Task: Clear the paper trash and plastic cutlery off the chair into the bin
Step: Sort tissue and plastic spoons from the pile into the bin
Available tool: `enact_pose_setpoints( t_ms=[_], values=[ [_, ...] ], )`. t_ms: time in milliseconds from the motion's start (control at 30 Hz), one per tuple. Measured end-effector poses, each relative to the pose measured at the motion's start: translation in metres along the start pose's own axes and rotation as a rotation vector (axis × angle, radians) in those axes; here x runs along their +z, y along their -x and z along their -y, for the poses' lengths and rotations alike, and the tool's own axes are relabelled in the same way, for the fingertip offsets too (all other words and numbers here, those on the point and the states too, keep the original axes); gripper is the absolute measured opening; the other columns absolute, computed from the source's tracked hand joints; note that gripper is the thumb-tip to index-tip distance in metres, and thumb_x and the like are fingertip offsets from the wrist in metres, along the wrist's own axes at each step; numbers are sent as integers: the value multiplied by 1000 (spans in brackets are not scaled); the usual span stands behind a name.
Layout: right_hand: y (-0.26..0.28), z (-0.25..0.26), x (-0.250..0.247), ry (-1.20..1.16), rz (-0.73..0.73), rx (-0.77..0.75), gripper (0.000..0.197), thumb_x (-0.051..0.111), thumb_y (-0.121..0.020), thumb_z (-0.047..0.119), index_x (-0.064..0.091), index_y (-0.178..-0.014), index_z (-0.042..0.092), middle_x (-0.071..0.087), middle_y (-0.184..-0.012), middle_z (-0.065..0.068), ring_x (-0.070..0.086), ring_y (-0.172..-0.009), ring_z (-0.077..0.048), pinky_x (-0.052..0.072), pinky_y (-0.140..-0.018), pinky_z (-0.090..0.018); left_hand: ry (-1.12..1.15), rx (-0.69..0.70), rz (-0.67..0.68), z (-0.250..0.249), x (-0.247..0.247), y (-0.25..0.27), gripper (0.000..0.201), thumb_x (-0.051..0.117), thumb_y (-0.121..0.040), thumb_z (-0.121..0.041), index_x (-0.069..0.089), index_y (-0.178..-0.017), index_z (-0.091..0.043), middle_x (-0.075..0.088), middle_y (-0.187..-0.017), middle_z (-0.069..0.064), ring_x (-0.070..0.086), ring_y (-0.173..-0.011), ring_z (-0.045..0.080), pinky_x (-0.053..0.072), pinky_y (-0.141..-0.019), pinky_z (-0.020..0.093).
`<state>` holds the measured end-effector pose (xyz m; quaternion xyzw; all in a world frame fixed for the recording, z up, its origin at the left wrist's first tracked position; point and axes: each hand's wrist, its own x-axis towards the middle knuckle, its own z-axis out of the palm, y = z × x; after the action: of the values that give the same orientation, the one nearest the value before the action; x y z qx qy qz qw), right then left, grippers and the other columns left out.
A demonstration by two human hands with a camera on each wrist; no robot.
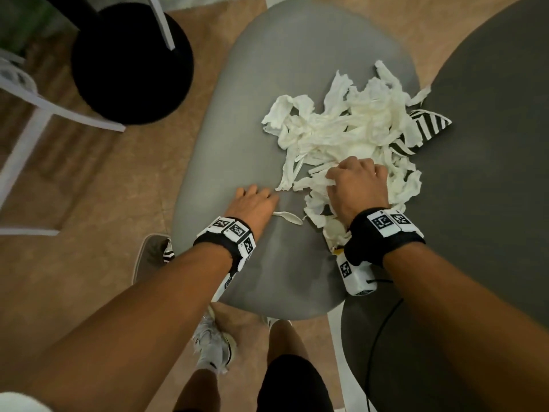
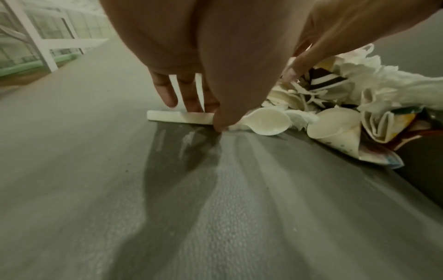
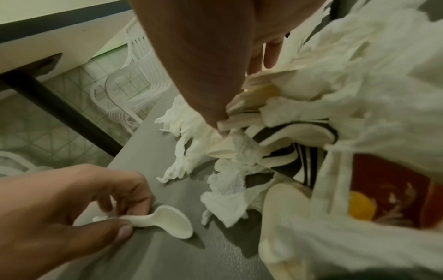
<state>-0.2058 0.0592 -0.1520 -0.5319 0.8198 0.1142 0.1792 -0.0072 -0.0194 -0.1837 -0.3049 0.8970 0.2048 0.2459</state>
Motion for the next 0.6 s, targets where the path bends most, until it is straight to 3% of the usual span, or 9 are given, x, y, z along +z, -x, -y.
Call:
enact_pose_setpoints(
  t_ms=[67, 200, 267, 367, 433, 600],
  values=[
    [-3, 2, 2, 4, -22, -21, 26, 55, -90, 24, 64, -114, 24, 63, -116, -5, 55, -109, -32, 32, -99, -48, 56, -15, 33, 4, 6, 3, 38, 48, -86, 2, 54, -115, -22, 53, -122, 2, 46, -116, 28, 33, -89, 39],
    [-9, 10, 0, -95, -74, -23, 25, 49, -89, 7, 49, -112, 16, 66, -92, -4, 63, -82, -31, 35, -92, -44, 175, -65, 24, 12, 13, 12, 26, 49, -87, -8, 56, -108, -22, 56, -115, 3, 50, -114, 29, 36, -90, 40],
    [-10, 13, -3, -76, -59, -23, 29, 50, -89, 11, 47, -117, 15, 63, -99, -7, 61, -86, -33, 38, -87, -45, 217, -80, 11, 17, 13, 17, 24, 49, -86, -9, 56, -106, -20, 57, -113, 5, 52, -112, 30, 37, -90, 40],
    [-9, 11, -4, 43, 109, -29, 52, 59, -81, 32, 46, -130, 20, 51, -125, -9, 53, -109, -35, 39, -95, -50, 249, -99, -7, 24, 13, 26, 23, 48, -87, -8, 55, -105, -19, 58, -112, 6, 54, -109, 31, 39, -90, 41],
    [-8, 9, -2, 109, 187, -24, 60, 64, -77, 35, 45, -133, 25, 47, -133, -8, 50, -116, -35, 38, -99, -50, 268, -116, -10, 29, 14, 31, 21, 48, -88, -8, 55, -105, -18, 58, -112, 7, 55, -107, 32, 39, -89, 41],
    [-4, 18, 0, 190, 53, -40, 32, 56, -84, 22, 57, -116, 19, 55, -116, -9, 57, -99, -33, 39, -90, -46, 313, -130, -49, 35, 18, 41, 20, 51, -88, -10, 56, -105, -19, 59, -112, 7, 58, -105, 32, 43, -90, 42]
  ],
)
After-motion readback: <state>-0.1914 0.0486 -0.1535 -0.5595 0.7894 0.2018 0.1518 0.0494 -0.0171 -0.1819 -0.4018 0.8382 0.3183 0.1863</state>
